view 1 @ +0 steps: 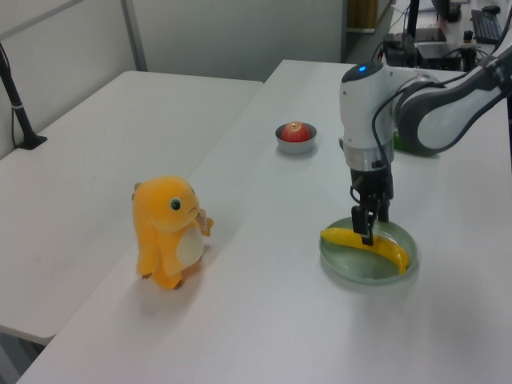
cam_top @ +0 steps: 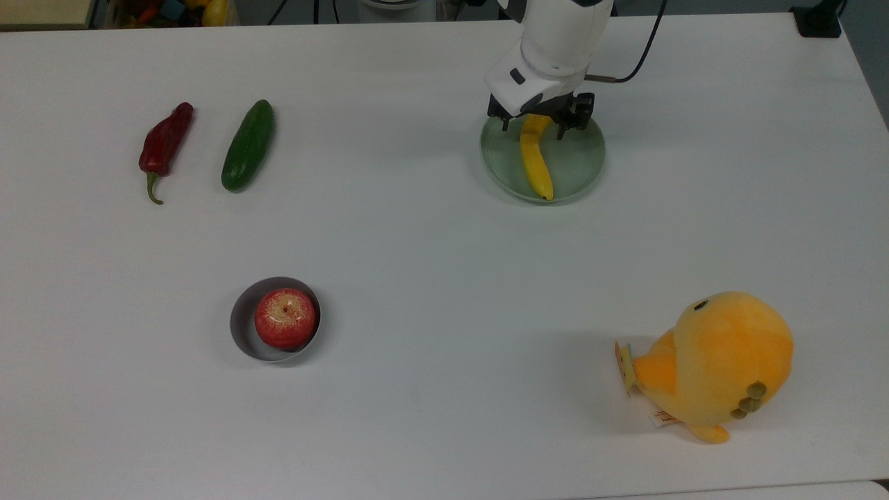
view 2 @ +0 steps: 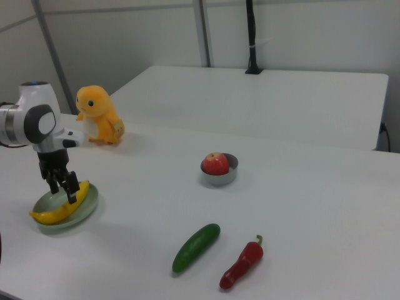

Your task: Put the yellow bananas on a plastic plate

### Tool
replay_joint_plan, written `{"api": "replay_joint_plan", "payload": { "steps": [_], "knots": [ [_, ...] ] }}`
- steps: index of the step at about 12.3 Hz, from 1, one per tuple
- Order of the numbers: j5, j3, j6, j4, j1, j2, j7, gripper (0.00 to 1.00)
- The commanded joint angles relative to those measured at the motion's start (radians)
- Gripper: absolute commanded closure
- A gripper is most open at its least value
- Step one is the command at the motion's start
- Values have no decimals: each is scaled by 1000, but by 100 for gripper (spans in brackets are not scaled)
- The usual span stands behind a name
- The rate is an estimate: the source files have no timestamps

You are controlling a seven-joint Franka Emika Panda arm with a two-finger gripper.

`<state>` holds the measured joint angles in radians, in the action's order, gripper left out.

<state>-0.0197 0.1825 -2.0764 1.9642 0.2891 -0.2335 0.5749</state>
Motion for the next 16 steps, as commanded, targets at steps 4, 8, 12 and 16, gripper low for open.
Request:
{"api": "replay_joint_plan", "payload": {
  "steps": [4,8,12,16],
  "knots": [
    [4,-23,234,-109,-65,190,-19,0],
    [-3,-115,444,-260,-71,232,-133,0],
    [-11,-228,613,-369,-74,266,-323,0],
    [-13,-288,622,-384,-94,286,-518,0]
  ]
}}
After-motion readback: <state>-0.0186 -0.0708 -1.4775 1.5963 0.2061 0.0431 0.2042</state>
